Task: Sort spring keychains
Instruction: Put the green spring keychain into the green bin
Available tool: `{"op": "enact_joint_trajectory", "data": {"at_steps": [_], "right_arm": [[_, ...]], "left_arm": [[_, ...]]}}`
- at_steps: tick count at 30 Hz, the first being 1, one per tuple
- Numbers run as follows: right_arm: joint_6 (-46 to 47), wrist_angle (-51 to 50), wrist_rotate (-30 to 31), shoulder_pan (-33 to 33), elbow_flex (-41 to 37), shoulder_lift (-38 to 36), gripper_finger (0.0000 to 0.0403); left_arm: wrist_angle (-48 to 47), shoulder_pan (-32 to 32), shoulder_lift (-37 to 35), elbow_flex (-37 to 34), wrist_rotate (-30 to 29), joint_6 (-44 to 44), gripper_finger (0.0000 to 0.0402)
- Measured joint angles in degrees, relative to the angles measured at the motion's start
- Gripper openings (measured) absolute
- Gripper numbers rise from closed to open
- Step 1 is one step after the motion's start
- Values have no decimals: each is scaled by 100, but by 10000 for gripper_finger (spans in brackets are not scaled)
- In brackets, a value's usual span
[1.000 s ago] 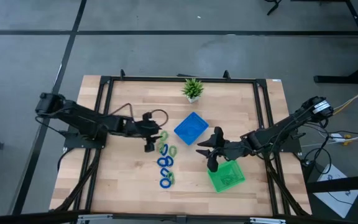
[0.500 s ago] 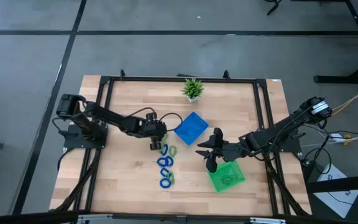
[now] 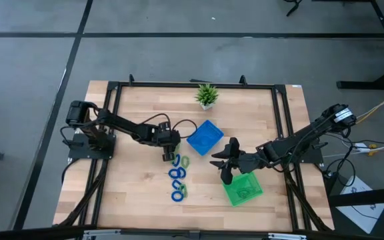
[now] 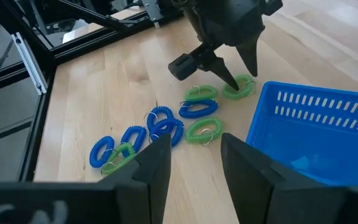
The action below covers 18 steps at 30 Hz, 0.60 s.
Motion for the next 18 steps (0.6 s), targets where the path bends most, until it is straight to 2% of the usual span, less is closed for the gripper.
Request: {"op": "enact_joint_trajectory", "data": {"at_steps": [10,18], "right_arm": [[0,-7,-2,2,0,-2,140],[11,-7,-2,2,0,-4,140]], "left_arm": [[-268,-2,-20,7,300,-276,160],[-343,-5,-22,10,683,-332,74]]}}
